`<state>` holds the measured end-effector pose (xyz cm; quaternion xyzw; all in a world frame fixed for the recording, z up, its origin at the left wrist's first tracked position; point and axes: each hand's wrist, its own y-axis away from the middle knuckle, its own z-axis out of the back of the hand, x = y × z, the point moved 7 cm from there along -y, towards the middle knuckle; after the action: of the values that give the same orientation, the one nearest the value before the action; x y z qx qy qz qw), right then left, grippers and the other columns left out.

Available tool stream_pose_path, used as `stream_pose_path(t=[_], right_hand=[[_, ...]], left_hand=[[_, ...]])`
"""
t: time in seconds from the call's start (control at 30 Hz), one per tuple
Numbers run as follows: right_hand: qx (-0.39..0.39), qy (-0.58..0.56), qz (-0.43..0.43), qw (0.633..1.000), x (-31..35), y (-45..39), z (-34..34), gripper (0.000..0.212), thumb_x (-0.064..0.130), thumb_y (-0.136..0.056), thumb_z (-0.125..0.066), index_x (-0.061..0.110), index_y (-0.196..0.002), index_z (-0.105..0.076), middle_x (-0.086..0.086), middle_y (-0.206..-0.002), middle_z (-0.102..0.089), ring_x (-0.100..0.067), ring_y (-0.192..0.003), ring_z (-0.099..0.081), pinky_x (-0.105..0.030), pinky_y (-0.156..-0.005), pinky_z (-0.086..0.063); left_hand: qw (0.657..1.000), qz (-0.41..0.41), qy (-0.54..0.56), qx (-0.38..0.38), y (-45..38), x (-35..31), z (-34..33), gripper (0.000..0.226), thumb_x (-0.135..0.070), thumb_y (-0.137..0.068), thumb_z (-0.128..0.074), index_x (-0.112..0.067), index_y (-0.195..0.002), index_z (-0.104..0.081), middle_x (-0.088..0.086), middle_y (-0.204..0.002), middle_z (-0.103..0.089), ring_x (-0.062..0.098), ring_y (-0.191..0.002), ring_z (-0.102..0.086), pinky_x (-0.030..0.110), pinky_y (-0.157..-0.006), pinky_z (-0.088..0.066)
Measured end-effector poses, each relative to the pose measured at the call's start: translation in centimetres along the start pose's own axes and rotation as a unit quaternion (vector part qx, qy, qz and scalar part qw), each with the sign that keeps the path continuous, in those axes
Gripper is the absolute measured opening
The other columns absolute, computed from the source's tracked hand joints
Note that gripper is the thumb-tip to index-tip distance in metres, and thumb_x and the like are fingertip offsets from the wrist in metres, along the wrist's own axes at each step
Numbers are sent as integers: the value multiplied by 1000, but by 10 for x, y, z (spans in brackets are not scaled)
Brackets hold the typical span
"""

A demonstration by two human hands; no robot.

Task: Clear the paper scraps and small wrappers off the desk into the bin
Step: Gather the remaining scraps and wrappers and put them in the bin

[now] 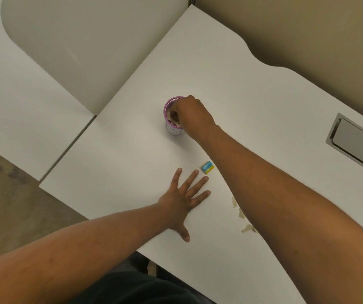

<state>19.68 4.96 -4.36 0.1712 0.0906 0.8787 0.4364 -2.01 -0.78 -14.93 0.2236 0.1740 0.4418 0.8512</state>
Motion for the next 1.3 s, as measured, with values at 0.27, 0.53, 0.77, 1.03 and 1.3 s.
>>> stream_pose_path(t=[0.27,0.53,0.77,1.03,1.3], right_hand=[[-12,8,11,1000,5,-1,5,17,2,-82,-57,9,-90,-69,-7,-84,-64,-27,-73,-59,-32,-63,-44],[-100,-238,-35,965,-21,15,58,20,10,-87,-67,22,-97,-79,3,-98,-77,-12,-87,-71,-29,-80,-58],[-195,-358,-214,888,-145,153,46,15,11,-88,-71,21,-98,-78,9,-96,-76,-8,-74,-69,-34,-74,-61],[-12,-282,-422,861,-225,346,-94,75,32,-67,-93,23,-134,-60,-6,-134,-55,-27,-119,-57,-33,-95,-47],[-70,-364,-382,847,-180,353,-147,101,22,-57,-97,31,-141,-43,-1,-127,-33,-20,-113,-52,-29,-93,-49]], left_hand=[[1000,-2,0,-7,0,0,-1,143,-103,-61,-42,-23,-156,28,14,-158,44,46,-143,41,77,-110,13],[1000,-12,8,-14,1,1,0,143,-102,-60,-43,-23,-155,28,13,-159,43,45,-143,42,77,-110,13],[1000,-8,-1,-9,3,4,5,144,-104,-58,-39,-22,-156,28,16,-158,44,46,-143,41,77,-109,12],[998,45,27,-47,-1,-25,36,108,-87,-81,-40,-12,-156,-27,22,-168,-8,46,-153,-11,66,-117,-19],[966,48,221,-122,-55,-74,74,82,-45,-87,-74,-17,-153,-34,7,-154,-31,30,-128,-42,46,-94,-54]])
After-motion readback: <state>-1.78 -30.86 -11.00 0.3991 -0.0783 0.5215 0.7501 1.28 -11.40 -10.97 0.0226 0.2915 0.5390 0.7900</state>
